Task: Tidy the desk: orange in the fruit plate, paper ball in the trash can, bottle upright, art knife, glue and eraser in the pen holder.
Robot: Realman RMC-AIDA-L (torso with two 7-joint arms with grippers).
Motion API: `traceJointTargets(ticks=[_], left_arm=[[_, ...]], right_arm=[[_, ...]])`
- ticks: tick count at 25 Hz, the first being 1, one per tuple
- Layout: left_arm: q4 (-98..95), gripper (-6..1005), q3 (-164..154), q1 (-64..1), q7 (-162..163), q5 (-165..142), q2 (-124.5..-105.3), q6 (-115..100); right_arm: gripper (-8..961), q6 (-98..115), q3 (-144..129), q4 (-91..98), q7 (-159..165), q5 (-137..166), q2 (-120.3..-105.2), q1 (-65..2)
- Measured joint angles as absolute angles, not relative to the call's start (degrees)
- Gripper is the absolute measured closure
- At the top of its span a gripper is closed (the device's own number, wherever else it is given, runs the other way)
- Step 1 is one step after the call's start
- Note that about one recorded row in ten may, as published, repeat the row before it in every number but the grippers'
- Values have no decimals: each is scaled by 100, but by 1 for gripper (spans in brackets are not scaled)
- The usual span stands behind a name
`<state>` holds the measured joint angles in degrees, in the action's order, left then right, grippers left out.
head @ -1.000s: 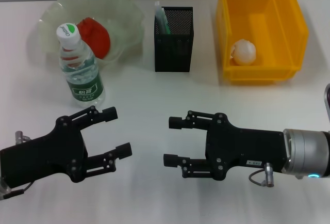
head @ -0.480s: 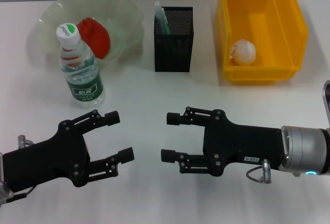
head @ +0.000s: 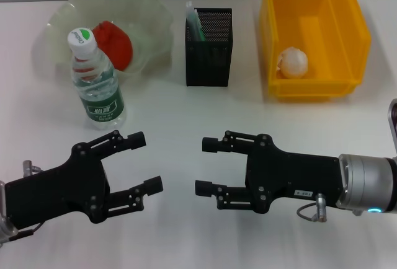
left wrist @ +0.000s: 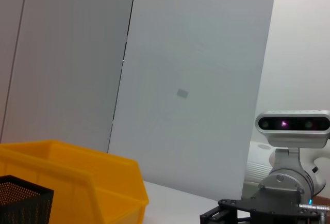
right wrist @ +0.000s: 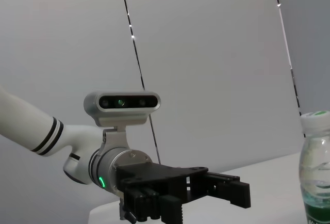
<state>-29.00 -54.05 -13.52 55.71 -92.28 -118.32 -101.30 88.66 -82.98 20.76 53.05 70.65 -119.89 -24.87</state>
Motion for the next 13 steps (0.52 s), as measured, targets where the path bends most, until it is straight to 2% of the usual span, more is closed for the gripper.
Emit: traceJointTargets(ticks=[13], left_arm=[[-2901, 180, -5418, -1341, 5586, -9228, -11845, -10164]], right_arm=[[214, 8870, -8341, 2027, 5308, 6936, -11988, -2494]])
